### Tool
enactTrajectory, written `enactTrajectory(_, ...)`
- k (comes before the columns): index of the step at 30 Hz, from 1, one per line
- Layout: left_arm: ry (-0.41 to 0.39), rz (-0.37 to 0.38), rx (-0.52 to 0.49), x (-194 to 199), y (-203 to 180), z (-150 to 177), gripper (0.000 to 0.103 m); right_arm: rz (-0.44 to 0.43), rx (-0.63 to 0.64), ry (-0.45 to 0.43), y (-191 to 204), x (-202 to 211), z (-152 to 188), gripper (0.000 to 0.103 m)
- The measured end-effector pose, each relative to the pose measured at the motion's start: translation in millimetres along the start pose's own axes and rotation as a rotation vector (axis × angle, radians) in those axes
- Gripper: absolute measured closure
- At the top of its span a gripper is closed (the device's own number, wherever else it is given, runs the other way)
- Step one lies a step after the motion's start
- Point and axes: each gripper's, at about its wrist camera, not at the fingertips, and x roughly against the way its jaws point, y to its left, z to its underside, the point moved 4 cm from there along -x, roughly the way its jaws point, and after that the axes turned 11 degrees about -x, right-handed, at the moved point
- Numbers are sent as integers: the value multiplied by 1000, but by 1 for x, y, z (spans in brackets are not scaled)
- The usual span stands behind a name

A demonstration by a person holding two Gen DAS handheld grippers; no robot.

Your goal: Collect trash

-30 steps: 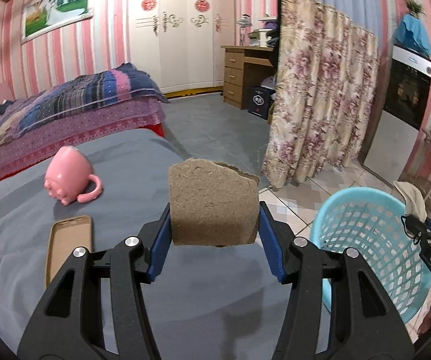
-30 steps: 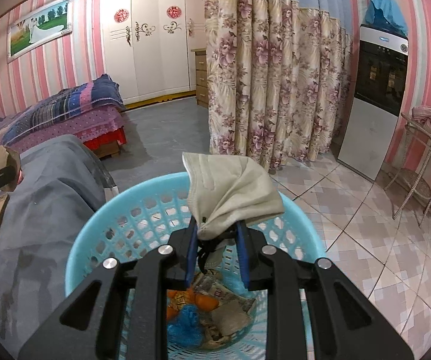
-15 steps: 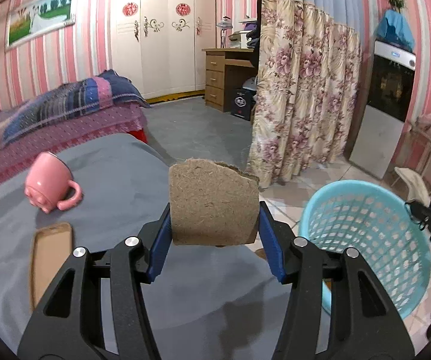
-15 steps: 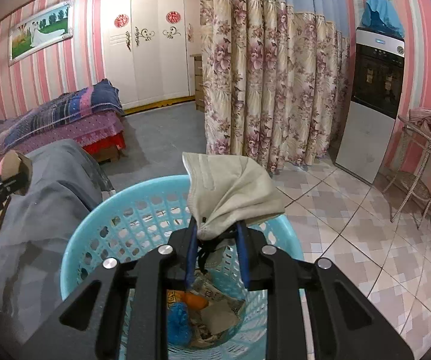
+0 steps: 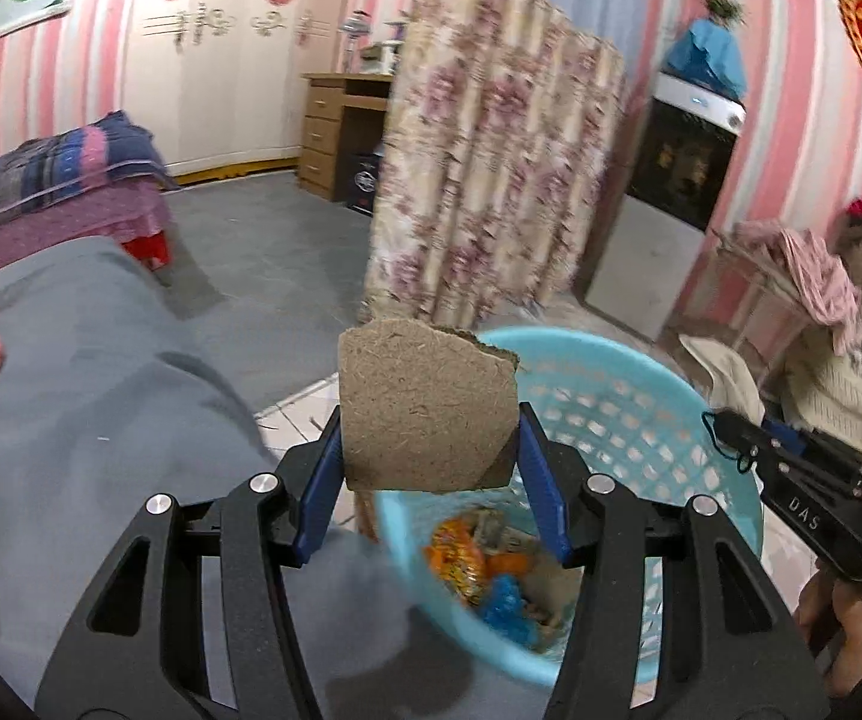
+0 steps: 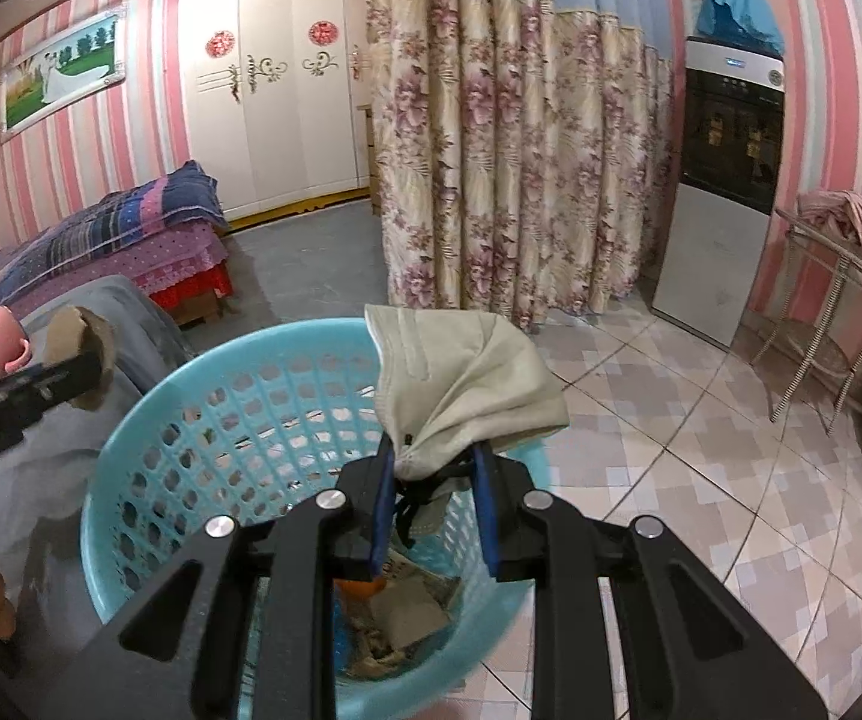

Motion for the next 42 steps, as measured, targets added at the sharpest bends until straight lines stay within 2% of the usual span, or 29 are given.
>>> enactTrajectory(6,32,10,-57,-16,-30,4,47,27,-23,4,-18,4,0,80)
enactTrajectory(8,26,9,-63,-14,-32,3,31,29,-28,4,-22,4,-1,80)
enactTrajectory(10,17,-8,-57,-11,-31,2,22,31,-31,5,-23,4,-1,80)
enactTrajectory(14,20,-36,-34,-6,-16,1,20,30,-30,4,-23,5,0,80)
enactTrajectory(19,12,-132,-46,3,6,1,14,24,-15,7,-15,4,1,80)
enactTrajectory(29,14,-166,3,14,37,2,12,9,11,22,24,-16,4,77)
enactTrajectory(31,17,-167,11,15,41,3,12,9,10,28,30,-20,5,70)
enactTrajectory(32,19,-168,15,15,42,3,11,9,7,26,34,-21,6,58)
enactTrajectory(33,20,-169,20,16,44,3,11,20,9,16,36,-21,6,39)
enactTrajectory(35,19,-172,19,16,46,2,11,46,18,-6,39,-21,7,22)
enactTrajectory(37,16,-174,18,17,46,1,11,64,28,-9,41,-21,8,20)
enactTrajectory(39,15,-176,18,18,48,1,10,79,29,-8,40,-21,8,9)
enactTrajectory(42,15,-178,22,20,49,2,10,90,28,-9,39,-20,6,9)
